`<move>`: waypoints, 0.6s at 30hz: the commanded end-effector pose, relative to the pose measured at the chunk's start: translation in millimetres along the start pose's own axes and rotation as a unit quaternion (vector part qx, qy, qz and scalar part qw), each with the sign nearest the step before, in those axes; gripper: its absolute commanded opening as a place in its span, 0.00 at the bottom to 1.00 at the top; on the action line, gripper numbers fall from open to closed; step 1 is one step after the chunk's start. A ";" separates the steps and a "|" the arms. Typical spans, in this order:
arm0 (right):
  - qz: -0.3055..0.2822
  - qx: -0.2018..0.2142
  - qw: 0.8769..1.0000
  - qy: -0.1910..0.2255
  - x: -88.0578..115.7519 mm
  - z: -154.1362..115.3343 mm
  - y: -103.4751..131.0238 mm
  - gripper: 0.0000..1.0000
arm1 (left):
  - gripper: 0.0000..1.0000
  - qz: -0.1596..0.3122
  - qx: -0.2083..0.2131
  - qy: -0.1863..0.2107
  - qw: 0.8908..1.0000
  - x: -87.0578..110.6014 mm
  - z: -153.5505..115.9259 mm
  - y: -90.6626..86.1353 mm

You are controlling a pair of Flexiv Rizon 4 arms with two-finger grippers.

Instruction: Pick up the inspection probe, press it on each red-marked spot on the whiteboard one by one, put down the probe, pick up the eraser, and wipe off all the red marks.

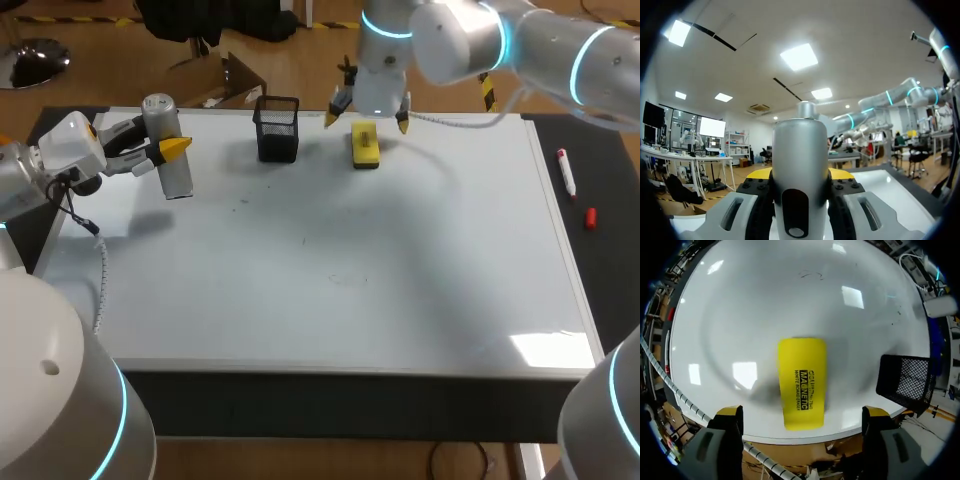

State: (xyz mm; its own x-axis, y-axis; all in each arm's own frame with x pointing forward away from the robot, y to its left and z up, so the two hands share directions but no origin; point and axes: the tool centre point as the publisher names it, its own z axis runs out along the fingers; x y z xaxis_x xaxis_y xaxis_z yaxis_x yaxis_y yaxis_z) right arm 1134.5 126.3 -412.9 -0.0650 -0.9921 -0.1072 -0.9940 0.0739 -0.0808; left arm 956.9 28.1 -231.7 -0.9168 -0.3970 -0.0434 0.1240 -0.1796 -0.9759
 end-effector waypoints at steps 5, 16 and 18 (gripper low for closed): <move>0.122 0.015 0.992 0.003 25.5 -47.1 12.4 1.00 | 0.00 0.001 0.000 -0.002 1.000 1.0 0.4 -1.1; 0.232 -0.016 0.971 -0.055 36.0 -101.4 5.0 1.00 | 0.00 0.001 0.000 -0.002 1.000 1.0 0.4 -1.1; 0.250 -0.018 0.966 -0.071 38.3 -111.4 3.8 1.00 | 0.00 0.001 0.000 -0.002 1.000 1.0 0.4 -1.1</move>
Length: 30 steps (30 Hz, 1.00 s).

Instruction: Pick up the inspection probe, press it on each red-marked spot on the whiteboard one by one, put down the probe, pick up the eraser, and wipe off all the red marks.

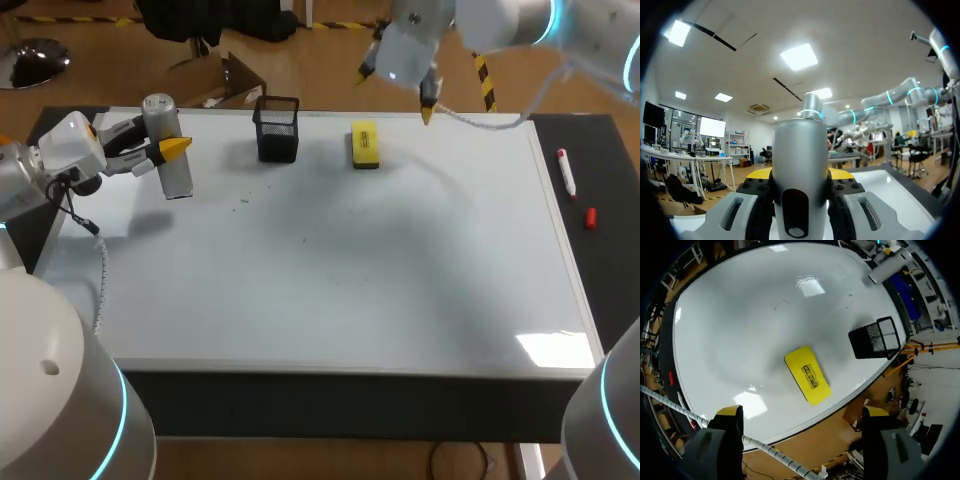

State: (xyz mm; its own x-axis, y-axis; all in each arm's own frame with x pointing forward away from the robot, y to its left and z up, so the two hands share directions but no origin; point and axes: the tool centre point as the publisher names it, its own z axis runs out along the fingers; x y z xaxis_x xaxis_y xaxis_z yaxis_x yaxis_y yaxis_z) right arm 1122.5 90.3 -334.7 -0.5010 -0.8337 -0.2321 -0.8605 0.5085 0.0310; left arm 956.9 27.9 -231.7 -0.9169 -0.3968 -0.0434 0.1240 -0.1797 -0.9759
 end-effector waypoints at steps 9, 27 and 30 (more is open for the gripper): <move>0.117 -0.042 0.992 -0.023 16.7 -58.8 -15.2 1.00 | 0.00 0.001 0.000 -0.002 1.000 0.9 0.3 -1.1; 0.224 -0.130 0.962 -0.088 45.0 -86.4 -15.6 1.00 | 0.00 0.001 0.000 -0.002 1.000 0.9 0.3 -1.1; 0.239 -0.139 0.956 -0.098 53.5 -87.9 -14.3 1.00 | 0.00 0.001 0.000 -0.002 1.000 0.9 0.3 -1.1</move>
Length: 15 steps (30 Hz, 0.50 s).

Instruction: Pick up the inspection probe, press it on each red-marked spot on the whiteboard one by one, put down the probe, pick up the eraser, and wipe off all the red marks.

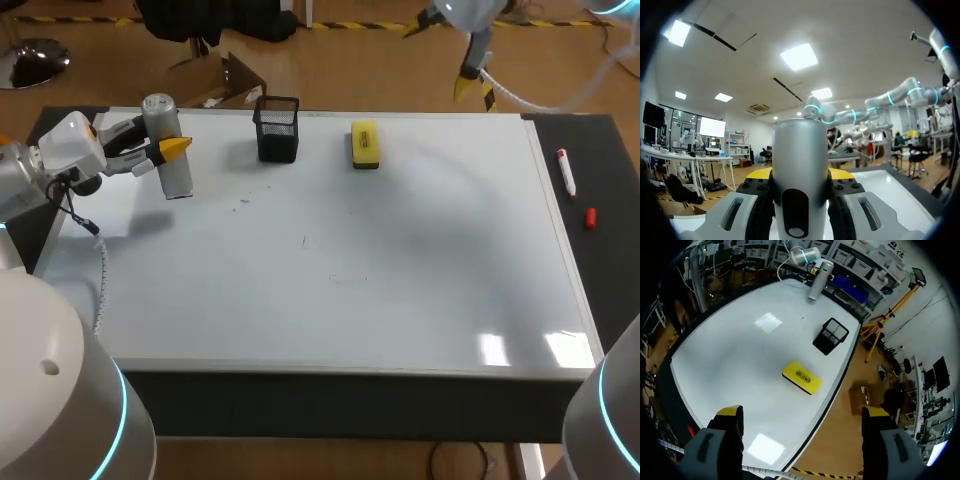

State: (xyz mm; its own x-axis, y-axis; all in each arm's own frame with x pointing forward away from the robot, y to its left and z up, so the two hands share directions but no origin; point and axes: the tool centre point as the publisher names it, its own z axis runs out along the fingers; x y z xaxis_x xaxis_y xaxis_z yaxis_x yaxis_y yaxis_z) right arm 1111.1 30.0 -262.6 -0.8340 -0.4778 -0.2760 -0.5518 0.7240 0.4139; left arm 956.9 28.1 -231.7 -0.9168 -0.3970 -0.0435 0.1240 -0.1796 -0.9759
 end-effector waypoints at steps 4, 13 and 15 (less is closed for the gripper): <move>0.025 -0.015 0.999 -0.028 24.4 -10.1 -3.6 1.00 | 0.00 0.001 0.000 -0.002 1.000 1.0 0.4 -1.1; 0.039 -0.033 0.998 -0.049 41.1 -16.6 -7.5 1.00 | 0.00 0.001 0.000 -0.002 1.000 1.0 0.4 -1.1; 0.040 -0.033 0.998 -0.048 44.2 -17.1 -8.0 1.00 | 0.00 0.001 0.000 -0.002 1.000 1.0 0.4 -1.1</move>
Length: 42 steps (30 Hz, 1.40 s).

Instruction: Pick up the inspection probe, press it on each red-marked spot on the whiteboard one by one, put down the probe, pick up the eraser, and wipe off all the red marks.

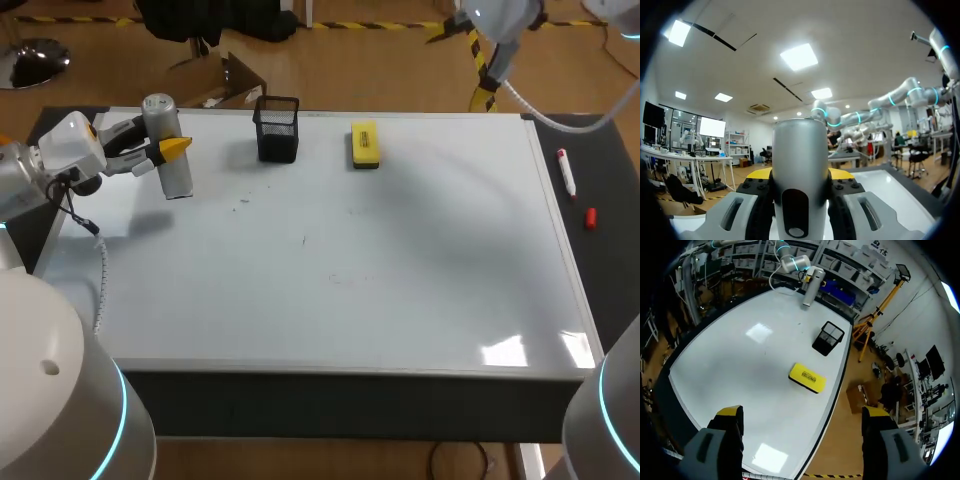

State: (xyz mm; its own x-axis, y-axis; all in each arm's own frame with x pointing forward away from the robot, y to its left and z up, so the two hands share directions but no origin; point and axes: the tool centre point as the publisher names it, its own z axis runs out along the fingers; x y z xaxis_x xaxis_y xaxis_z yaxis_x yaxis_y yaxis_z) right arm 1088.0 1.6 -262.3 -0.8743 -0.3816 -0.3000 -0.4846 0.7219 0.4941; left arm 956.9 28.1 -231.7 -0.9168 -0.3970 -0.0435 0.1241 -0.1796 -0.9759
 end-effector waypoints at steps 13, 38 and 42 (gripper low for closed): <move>0.010 0.000 1.000 0.007 13.2 -4.1 -1.3 1.00 | 0.00 0.001 0.000 -0.002 1.000 1.0 0.4 -1.1; 0.010 0.000 1.000 0.007 13.2 -4.1 -1.3 1.00 | 0.00 0.009 0.049 0.110 0.993 -31.7 75.5 -25.2; 0.010 0.000 1.000 0.007 13.2 -4.1 -1.3 1.00 | 0.00 0.017 0.055 0.146 0.988 -43.6 103.6 -35.6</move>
State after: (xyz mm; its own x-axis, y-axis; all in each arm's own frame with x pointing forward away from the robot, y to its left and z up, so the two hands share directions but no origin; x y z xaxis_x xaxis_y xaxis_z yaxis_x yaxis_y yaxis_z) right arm 1076.4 -6.6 -264.2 -0.8847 -0.3710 -0.2823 -0.4658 0.7279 0.5031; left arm 997.4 -31.5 -176.9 -0.9610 -0.2493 -0.1196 0.1857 -0.2614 -0.9472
